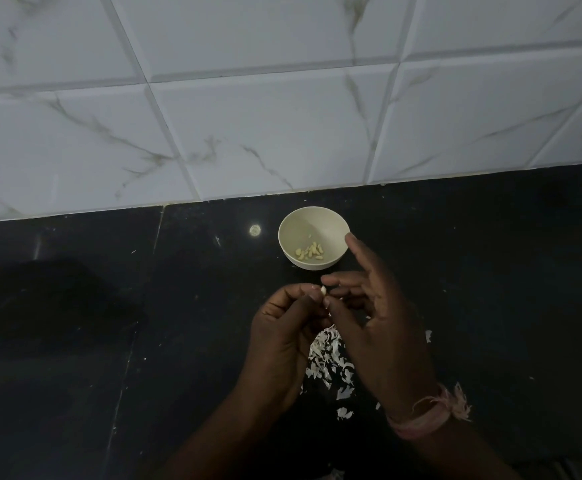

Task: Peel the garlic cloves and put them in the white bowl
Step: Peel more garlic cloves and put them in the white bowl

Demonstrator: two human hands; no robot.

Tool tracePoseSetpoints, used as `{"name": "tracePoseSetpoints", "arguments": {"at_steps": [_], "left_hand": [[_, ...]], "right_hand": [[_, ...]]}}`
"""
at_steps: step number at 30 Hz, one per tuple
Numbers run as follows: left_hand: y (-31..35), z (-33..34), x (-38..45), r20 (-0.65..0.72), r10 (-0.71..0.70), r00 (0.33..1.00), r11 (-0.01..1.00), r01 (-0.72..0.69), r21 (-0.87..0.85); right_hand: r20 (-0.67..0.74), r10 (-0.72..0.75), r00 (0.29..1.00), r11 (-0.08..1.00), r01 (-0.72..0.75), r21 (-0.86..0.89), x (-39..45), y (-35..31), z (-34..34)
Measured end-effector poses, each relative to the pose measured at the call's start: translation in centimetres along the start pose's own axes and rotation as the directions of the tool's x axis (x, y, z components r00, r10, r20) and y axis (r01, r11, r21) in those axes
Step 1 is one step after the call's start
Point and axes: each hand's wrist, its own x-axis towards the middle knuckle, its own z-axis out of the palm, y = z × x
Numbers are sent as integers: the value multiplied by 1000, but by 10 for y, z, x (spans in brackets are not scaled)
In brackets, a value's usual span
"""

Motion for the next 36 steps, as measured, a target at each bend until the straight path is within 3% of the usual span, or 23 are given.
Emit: {"name": "tracePoseSetpoints", "arguments": {"at_steps": [10, 19, 26, 31, 36], "left_hand": [[2, -7, 2, -76, 126, 989, 976, -110, 186], [9, 1, -4, -18, 310, 951, 849, -268, 454], [5, 0, -3, -7, 375, 927, 743, -296, 601], [6, 0, -1, 9, 356, 935, 725, -282, 629], [6, 2, 2, 11, 313, 950, 777, -263, 572]], "right_hand": [[-15, -55, 998, 997, 55, -46, 4, -1, -3], [-38, 206, 978, 966, -196, 169, 10, 1, 5], [-85, 246, 966, 962, -233, 142, 10, 4, 12], [-124, 273, 954, 950, -247, 194, 12, 6, 14], [-127, 271, 954, 946, -239, 222, 16, 6, 11]]}}
